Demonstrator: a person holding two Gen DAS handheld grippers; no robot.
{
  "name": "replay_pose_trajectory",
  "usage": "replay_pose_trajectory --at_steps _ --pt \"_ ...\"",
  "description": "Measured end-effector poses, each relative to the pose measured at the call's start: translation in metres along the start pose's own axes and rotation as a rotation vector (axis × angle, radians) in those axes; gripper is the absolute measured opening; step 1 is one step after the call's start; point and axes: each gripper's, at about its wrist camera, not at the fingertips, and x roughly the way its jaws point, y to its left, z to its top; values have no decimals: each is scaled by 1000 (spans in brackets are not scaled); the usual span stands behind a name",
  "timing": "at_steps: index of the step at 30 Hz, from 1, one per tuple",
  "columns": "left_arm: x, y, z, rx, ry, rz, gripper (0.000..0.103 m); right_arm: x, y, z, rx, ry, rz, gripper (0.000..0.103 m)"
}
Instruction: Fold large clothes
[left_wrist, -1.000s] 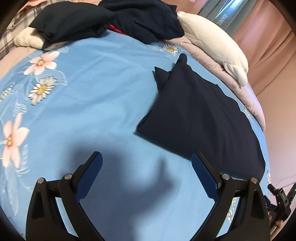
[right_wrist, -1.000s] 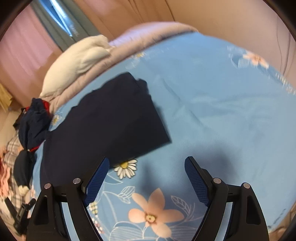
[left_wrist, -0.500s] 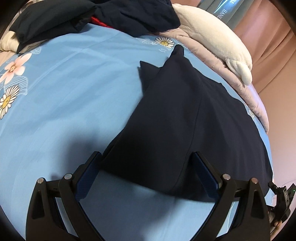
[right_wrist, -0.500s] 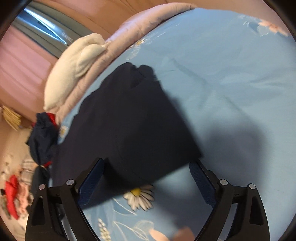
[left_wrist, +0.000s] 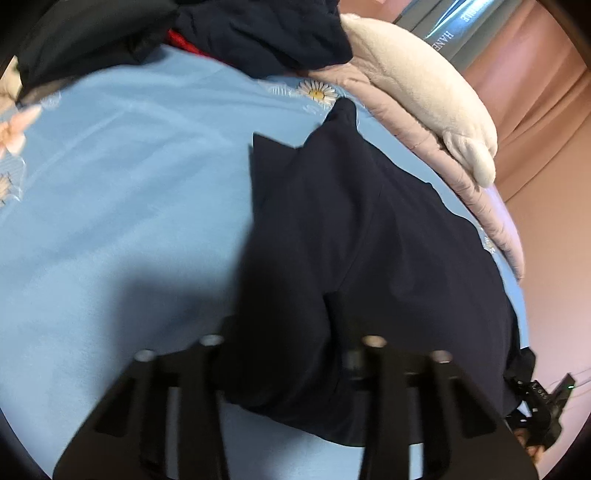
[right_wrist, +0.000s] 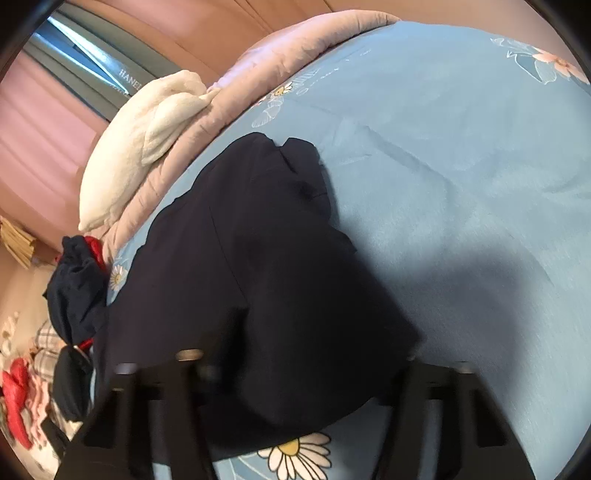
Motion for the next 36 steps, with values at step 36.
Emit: replay_pose_trajectory --at_steps 36 --pt "-191 37 -160 119 125 72 34 -202 -29 -116 -128 -141 -53 18"
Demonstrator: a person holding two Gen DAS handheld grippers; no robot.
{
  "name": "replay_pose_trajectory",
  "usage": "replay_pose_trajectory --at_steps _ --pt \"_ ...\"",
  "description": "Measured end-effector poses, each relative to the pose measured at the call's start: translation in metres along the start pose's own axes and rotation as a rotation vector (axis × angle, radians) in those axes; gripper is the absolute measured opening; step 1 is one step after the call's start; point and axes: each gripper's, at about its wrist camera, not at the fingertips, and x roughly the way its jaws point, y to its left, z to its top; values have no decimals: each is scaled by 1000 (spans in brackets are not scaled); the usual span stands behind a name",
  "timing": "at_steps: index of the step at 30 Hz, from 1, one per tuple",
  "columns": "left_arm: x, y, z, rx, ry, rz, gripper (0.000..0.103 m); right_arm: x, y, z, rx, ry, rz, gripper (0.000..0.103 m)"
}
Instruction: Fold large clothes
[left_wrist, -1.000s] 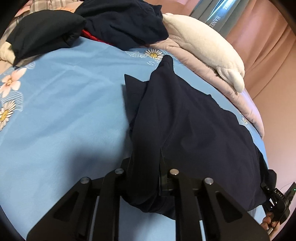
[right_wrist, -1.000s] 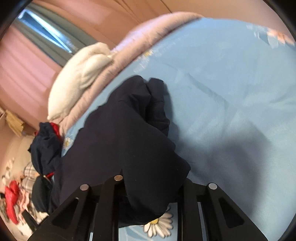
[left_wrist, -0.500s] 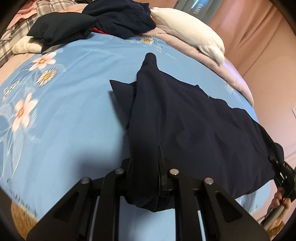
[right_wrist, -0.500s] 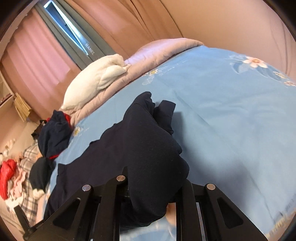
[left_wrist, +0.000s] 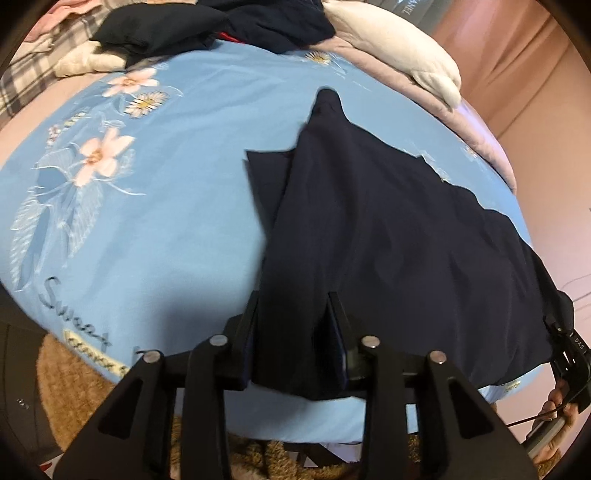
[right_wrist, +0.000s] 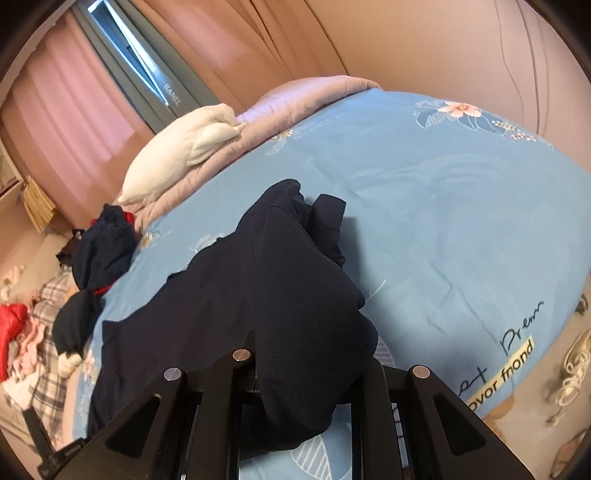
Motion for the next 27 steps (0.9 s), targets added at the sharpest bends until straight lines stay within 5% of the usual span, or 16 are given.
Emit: replay_pose_trajectory --at_steps 5,11,20,27 --pt "-37 10 6 -28 -74 31 41 2 -3 -1 8 9 -3 18" --pt "-55 -27 10 73 -113 -61 41 2 -3 -3 -1 13 -9 18" --pt "13 -138 -16 315 63 -270 32 2 -4 -6 5 13 -5 18" --pt "65 -163 -46 360 186 -249 29 1 0 -6 1 16 9 18"
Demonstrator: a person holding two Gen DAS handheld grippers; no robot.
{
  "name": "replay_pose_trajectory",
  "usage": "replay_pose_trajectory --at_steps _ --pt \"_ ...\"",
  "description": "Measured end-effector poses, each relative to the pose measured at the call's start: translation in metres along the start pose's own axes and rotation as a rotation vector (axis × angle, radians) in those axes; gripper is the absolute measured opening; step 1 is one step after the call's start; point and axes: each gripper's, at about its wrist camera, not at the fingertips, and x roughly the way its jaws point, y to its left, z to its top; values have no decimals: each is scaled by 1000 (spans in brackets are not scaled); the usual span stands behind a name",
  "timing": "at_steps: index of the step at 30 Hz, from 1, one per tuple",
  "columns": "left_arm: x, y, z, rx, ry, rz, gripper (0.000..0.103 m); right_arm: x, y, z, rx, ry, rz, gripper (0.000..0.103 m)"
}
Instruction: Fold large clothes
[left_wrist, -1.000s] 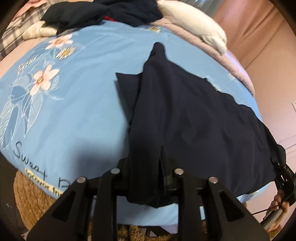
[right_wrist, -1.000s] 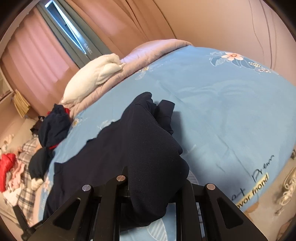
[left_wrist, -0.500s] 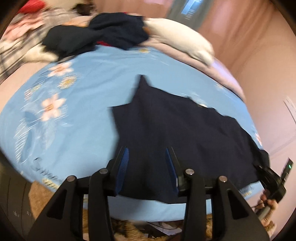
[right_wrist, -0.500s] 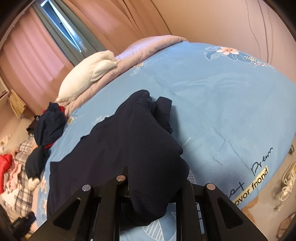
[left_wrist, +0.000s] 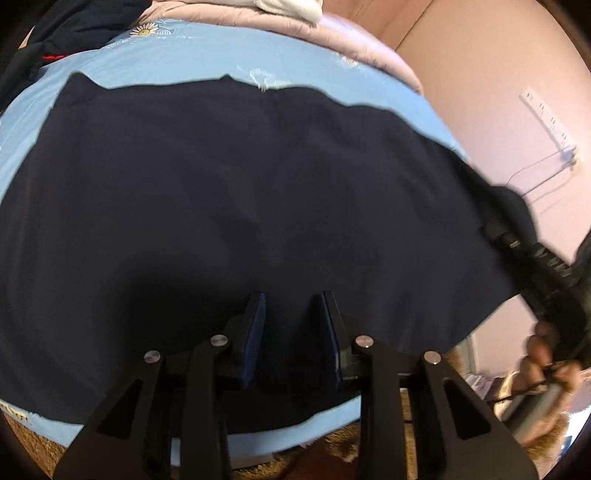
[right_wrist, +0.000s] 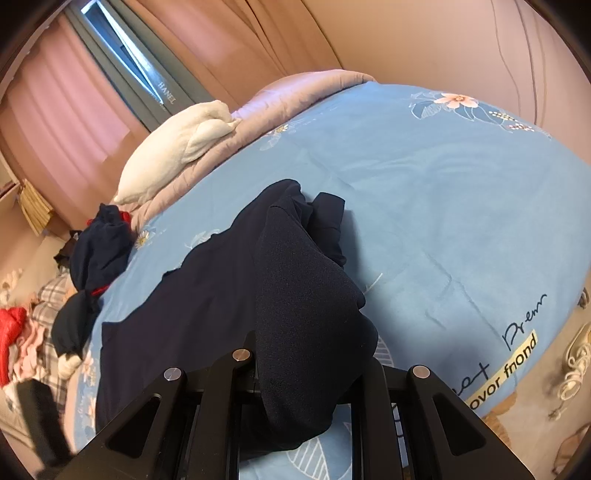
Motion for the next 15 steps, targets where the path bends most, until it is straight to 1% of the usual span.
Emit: replay_pose_trajectory --at_steps 2,5,7,10,13,14,15 --pt "14 4 -2 0 35 18 29 0 6 -2 -23 -4 -9 18" --pt "21 10 -3 -57 44 1 30 0 16 -2 -61 -17 -19 18" --pt "21 11 -3 -65 43 -3 30 -3 22 -1 -77 -28 -13 18" --pt "15 8 -6 -46 37 6 30 -10 35 1 -101 -45 19 18" --pt "1 15 -6 -77 64 -9 30 -18 53 4 -155 -63 51 18" --pt "-7 14 -8 -80 60 -12 30 -21 61 5 -177 -71 64 18" --pt "-20 19 -7 -82 37 -5 30 -26 72 6 -206 -81 82 18"
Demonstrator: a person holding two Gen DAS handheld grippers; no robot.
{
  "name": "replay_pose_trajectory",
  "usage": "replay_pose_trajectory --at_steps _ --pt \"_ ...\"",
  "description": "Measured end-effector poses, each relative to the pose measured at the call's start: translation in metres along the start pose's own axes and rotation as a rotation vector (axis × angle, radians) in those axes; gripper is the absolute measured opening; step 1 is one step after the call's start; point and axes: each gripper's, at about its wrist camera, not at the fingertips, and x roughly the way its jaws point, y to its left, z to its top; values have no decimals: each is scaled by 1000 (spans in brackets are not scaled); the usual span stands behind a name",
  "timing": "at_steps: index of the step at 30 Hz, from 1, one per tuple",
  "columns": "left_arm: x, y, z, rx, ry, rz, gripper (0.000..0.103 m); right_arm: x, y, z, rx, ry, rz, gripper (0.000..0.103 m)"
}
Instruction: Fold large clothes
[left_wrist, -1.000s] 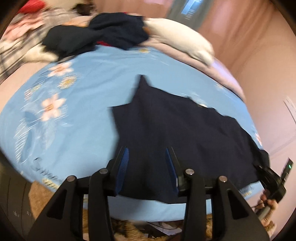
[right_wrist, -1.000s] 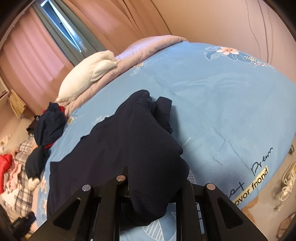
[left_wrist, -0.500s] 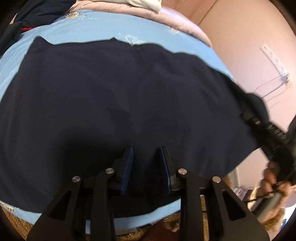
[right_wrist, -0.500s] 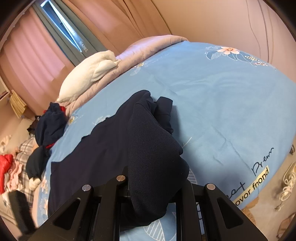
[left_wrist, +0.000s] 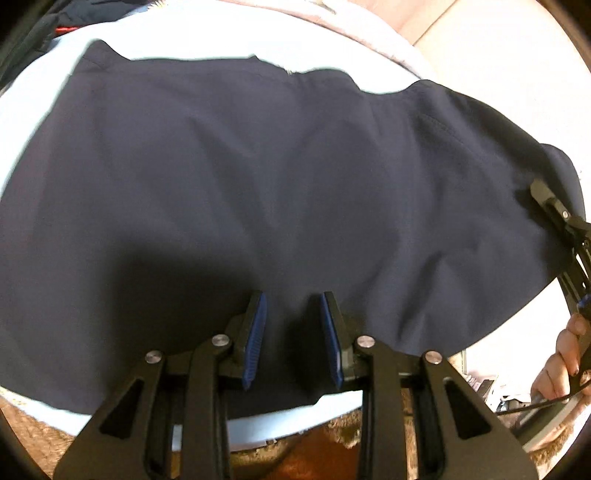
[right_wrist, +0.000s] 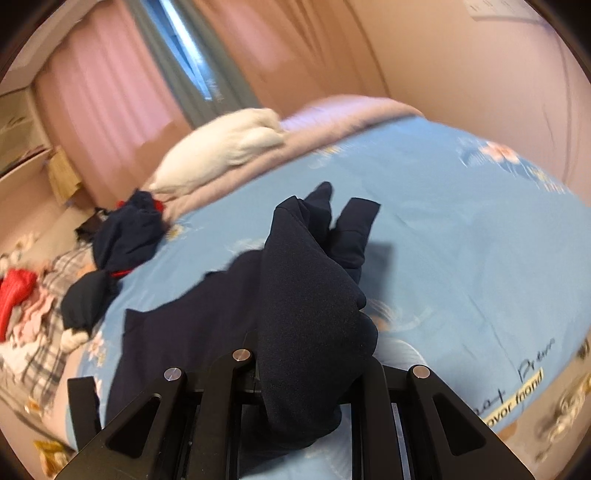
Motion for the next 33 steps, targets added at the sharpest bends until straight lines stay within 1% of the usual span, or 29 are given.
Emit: replay_pose_trajectory --at_steps 2,3,5,6,8,14,16,18,19,20,22,27,28,33 --pt "-19 5 -2 -1 -58 26 31 -3 17 5 -38 -12 29 18" --pt "-33 11 -2 -5 -98 52 33 -3 25 8 -61 -15 44 18" --pt "-54 22 -2 -24 -157 103 42 -4 44 11 -103 -26 69 18" --pt "-67 31 -3 -38 -186 136 42 -4 53 12 -124 -26 86 18" --pt "-84 46 -8 -62 -223 182 42 -3 69 14 -160 -31 113 18" --pt "-115 85 -20 -173 -288 250 44 2 124 8 -297 -25 193 18" --pt "-124 98 -16 -196 -305 273 45 6 140 2 -343 -17 220 17" --pt "-134 112 -21 -236 -325 300 46 12 158 -5 -382 9 258 17" --pt "-140 118 -22 -252 -329 307 46 16 165 -8 -398 21 272 17" --pt "-139 124 -14 -263 -331 311 46 20 173 -12 -418 35 285 17" --pt "-144 135 -17 -290 -332 333 46 28 187 -21 -452 64 307 17" --pt "-152 145 -27 -317 -320 366 47 55 216 -48 -496 179 371 17" --pt "-150 147 -25 -319 -319 369 47 55 218 -52 -503 198 381 16" --pt "-152 156 -29 -323 -314 383 49 65 232 -81 -547 293 404 16"
